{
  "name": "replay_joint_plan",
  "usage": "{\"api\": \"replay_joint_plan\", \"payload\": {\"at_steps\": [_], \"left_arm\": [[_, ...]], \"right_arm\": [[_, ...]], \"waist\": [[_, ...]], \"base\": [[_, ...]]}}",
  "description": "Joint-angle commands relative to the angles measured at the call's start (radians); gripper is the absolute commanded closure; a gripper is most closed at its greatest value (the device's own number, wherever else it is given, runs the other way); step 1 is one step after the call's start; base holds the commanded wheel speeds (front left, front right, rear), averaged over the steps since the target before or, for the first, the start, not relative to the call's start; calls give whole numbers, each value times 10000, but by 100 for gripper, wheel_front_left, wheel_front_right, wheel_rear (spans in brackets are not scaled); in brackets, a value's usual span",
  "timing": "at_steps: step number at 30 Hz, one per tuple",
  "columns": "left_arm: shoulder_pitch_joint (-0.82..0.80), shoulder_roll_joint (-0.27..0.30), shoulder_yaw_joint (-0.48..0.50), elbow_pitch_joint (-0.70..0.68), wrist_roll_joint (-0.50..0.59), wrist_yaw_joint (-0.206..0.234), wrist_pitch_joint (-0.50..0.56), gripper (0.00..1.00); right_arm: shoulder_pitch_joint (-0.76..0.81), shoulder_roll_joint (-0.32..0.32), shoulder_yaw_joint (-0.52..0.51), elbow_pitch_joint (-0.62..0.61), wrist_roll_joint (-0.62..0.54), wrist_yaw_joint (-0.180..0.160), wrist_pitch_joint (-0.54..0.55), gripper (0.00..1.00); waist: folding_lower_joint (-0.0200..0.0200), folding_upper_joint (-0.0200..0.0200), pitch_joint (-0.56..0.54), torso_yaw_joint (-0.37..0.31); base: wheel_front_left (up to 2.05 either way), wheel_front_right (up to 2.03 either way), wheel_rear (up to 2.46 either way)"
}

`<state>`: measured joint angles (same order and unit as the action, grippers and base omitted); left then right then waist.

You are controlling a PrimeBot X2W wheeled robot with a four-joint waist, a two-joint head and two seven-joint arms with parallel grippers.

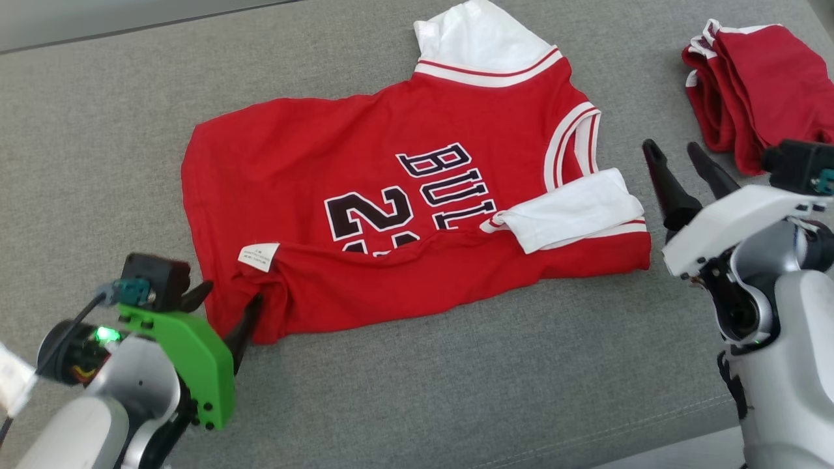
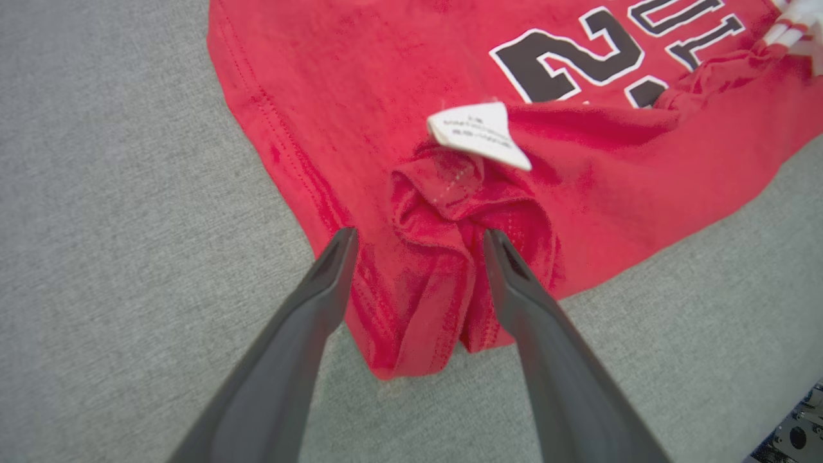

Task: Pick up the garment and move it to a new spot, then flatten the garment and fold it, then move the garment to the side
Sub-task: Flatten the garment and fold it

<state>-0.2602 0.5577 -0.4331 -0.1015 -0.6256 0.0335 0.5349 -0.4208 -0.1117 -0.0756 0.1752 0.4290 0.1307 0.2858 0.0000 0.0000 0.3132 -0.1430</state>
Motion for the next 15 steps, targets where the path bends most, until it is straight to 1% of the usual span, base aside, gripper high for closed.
{"api": "replay_joint_plan", "payload": {"at_steps": [1,3,4,7,11,12,15], "left_arm": [[496,109,181,-268,-142,215,-257,0],[1145,129,426,-682,-198,519,-635,0],[1403,126,475,-876,-207,602,-775,0],[1945,-132,470,-1388,-280,802,-1143,0],[1806,-502,189,-1164,6,929,-1382,0],[1709,-661,131,-1056,-14,958,-1445,0],[1526,-872,-120,-662,249,992,-1542,0]], "right_arm": [[448,-177,-58,-227,92,-2,-132,0],[983,-455,-12,-679,67,-2,-72,0],[1211,-597,-30,-881,-11,-2,-48,0],[1938,-933,-27,-1399,-213,-2,139,0],[2200,-1127,35,-1549,-528,-2,298,0],[2187,-1127,74,-1502,-621,-2,319,0],[2092,-1169,357,-1288,-1009,-2,379,0]], "waist": [[0,0,-73,31],[0,0,-77,67],[0,0,-53,81],[0,0,120,140],[0,0,335,121],[0,0,372,111],[0,0,472,83]], "base": [[0,0,0],[0,0,0],[0,0,0],[0,0,0],[0,0,0],[0,0,0],[0,0,0]]}}
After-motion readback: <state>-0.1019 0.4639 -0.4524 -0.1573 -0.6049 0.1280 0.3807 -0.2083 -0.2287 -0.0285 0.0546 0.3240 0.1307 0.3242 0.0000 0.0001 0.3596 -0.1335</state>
